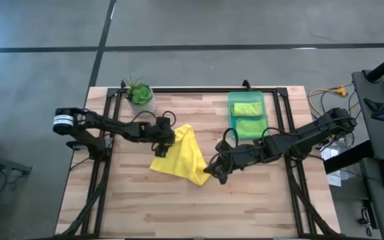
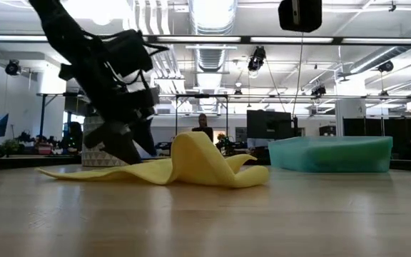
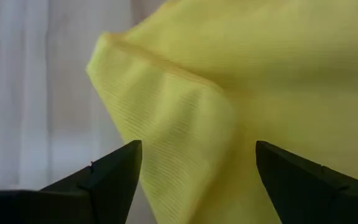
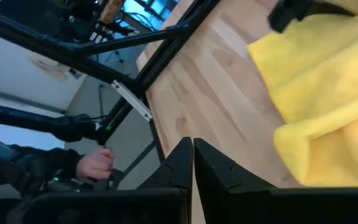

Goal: Fold microfiber towels
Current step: Fold the yellow towel

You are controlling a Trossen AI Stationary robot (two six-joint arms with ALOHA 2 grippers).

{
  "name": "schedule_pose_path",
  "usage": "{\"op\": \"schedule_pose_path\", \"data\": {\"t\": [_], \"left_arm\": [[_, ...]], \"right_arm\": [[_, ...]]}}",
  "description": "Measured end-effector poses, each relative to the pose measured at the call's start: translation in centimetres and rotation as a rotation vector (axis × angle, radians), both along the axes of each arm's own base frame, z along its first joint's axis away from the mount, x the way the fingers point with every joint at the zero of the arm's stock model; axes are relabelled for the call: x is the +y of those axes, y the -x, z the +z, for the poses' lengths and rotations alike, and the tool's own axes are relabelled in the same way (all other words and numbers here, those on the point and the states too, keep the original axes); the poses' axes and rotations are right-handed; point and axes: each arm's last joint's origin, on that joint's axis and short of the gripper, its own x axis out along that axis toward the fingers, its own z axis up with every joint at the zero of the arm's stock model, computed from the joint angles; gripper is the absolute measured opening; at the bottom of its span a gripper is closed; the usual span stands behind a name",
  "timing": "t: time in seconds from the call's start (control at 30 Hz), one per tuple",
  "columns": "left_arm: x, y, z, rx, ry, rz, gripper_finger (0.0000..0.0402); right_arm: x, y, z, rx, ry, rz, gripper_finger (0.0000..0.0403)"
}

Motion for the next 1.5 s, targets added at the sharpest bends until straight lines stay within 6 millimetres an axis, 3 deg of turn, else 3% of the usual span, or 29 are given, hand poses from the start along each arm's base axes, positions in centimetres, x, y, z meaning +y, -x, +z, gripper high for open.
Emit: {"op": "schedule_pose_path", "data": {"t": [0.1,0.17,0.4,0.47,0.57,0.73,0.97,1.07,1.33,1.5], "left_arm": [[0.3,-0.5,-0.5,0.033,-0.049,0.038,0.0279],[0.4,-1.0,-0.7,0.036,-0.057,0.039,0.0247],[-0.1,-1.3,-0.1,0.035,-0.05,0.015,0.0042],[-0.2,-1.0,0.7,0.001,-0.028,0.041,0.0013],[-0.3,-0.4,2.0,-0.03,0.007,0.085,0.0012],[-0.8,0.8,5.7,-0.157,0.162,0.109,0.0002],[-1.6,2.5,10.8,-0.382,0.426,0.067,0.0],[-1.8,3.0,12.3,-0.444,0.518,0.086,0.0],[-2.1,2.9,14.2,-0.482,0.669,0.045,0.0],[-2.5,2.7,15.0,-0.44,0.77,-0.037,0.0]], "right_arm": [[0.3,0.1,0.1,-0.003,-0.004,0.009,0.0009],[0.6,0.2,0.1,0.0,-0.004,0.016,0.0009],[0.7,0.3,-0.1,0.019,0.002,0.02,0.0009],[0.6,0.3,-0.1,0.017,0.017,0.024,0.0009],[0.6,0.3,-0.1,0.015,0.047,0.035,0.0009],[0.0,0.2,-0.3,-0.003,0.208,-0.02,0.0009],[-3.5,-1.2,-0.5,-0.02,0.428,-0.108,0.0019],[-5.2,-2.3,-0.9,-0.044,0.434,-0.061,0.0054],[-7.9,-5.6,-4.4,-0.011,0.597,0.021,0.0214],[-9.6,-7.7,-5.3,0.008,0.687,0.026,0.0264]]}}
